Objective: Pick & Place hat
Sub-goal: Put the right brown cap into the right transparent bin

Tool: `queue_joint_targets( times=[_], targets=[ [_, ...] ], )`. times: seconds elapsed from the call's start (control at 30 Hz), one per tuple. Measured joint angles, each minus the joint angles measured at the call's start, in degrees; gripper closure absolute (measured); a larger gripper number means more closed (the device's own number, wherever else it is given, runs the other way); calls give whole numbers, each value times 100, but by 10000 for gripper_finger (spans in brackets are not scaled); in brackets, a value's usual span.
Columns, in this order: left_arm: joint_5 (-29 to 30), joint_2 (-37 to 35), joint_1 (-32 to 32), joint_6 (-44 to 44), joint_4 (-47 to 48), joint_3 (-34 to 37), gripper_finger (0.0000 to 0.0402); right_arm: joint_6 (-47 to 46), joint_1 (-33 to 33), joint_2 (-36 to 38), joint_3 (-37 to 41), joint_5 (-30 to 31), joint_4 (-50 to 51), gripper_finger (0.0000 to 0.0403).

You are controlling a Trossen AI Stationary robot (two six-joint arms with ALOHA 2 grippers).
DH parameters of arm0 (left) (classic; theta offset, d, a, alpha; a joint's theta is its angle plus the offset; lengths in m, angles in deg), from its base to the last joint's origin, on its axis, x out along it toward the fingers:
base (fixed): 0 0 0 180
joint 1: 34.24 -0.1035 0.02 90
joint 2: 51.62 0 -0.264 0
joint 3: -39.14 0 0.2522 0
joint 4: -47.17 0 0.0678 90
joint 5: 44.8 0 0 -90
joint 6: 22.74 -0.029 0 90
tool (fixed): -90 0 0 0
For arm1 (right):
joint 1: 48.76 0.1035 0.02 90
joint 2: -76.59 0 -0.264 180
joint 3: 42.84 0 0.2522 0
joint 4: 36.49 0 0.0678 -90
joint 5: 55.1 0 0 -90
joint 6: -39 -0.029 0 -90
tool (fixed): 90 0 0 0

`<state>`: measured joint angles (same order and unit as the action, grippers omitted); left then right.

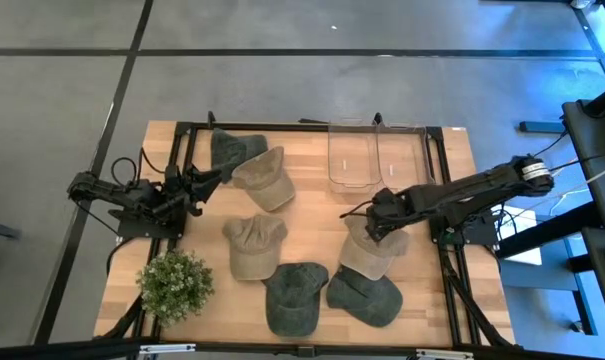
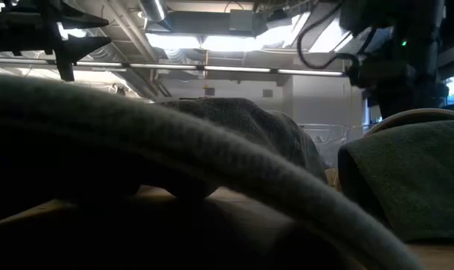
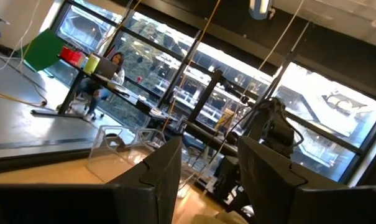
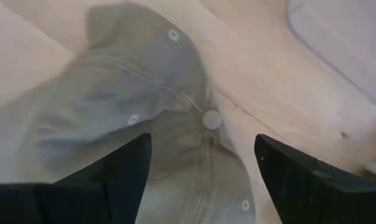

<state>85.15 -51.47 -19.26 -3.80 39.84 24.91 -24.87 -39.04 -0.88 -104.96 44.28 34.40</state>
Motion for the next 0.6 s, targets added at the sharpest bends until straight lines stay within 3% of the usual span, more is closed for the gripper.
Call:
queue_joint_targets(
  times=[0.3, 0.6],
  targets=[
    [-7, 0, 0, 678, 536, 0, 247, 1022, -372, -522, 33, -414, -298, 132],
    [52, 0, 0, 919, 768, 0, 247, 999, -389, -61, 1086, -731, -1687, 151]
  ],
)
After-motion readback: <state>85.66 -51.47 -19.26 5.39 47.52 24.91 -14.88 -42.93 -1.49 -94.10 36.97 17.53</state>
